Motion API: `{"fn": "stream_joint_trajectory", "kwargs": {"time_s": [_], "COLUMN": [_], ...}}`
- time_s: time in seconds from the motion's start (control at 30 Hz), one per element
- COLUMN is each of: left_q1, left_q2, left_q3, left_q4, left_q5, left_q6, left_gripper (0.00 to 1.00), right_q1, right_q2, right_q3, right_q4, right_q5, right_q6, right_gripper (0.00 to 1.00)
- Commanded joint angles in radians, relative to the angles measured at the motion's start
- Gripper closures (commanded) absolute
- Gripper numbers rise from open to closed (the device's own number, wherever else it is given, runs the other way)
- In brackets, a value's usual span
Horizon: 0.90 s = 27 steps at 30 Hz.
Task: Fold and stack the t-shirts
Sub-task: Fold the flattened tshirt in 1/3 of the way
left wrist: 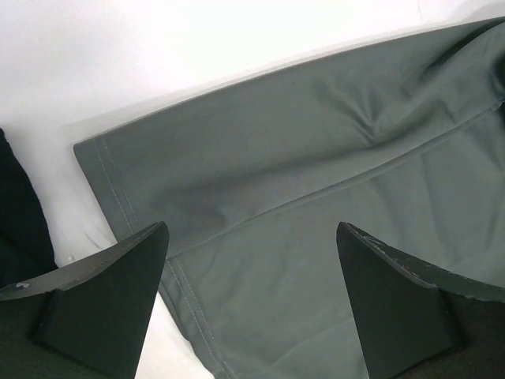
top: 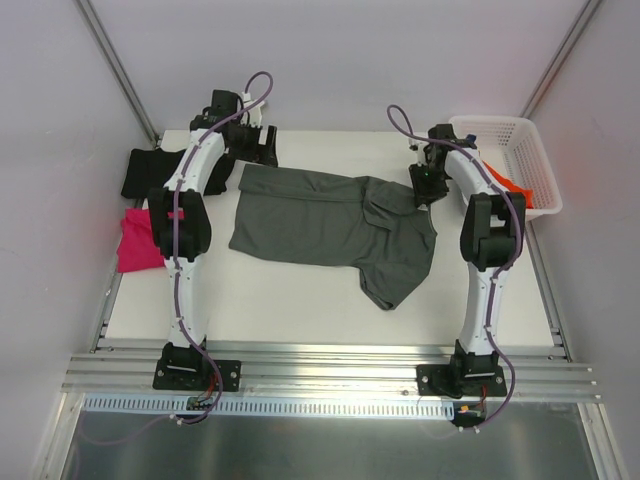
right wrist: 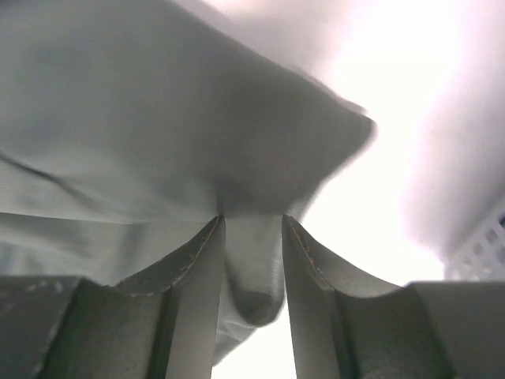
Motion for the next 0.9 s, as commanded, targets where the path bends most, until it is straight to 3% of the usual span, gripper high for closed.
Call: {"fn": "stream_joint_trajectory", "kwargs": {"time_s": [0.0, 0.2, 0.33, 0.5, 0.87], "left_q1": [-0.007, -0.005, -0.005, -0.005, -0.025], "left_q2": [0.002, 0.007, -0.005, -0.01, -0.007], "left_q3": [0.02, 0.02, 0.006, 0.016, 0.05], "left_q4": [-0.019, -0.022, -0.039, -0.068, -0.088], "left_q5": [0.043, 0.063, 0.06, 0.031, 0.006], "left_q6": [0.009, -0.011, -0.003, 0.02, 0.024], "left_gripper": [0.12, 0.12, 0.13, 0.13, 0.13], "right_q1": [-0.041, -0.059, -0.067, -0.073, -0.143], "right_q2": [-0.075, -0.003, 0.034, 0.013, -0.03], "right_q3": [-0.021, 0.042, 0.11, 0.065, -0.008], "right_q4": [-0.008, -0.005, 0.001, 0.029, 0.039], "right_q5": [0.022, -0.097, -0.275, -0.408, -0.386], "right_q6": [-0.012, 0.061, 0.156, 0.27, 0.279], "right_gripper": [0.62, 0.61, 0.6, 0.59, 0.59]}}
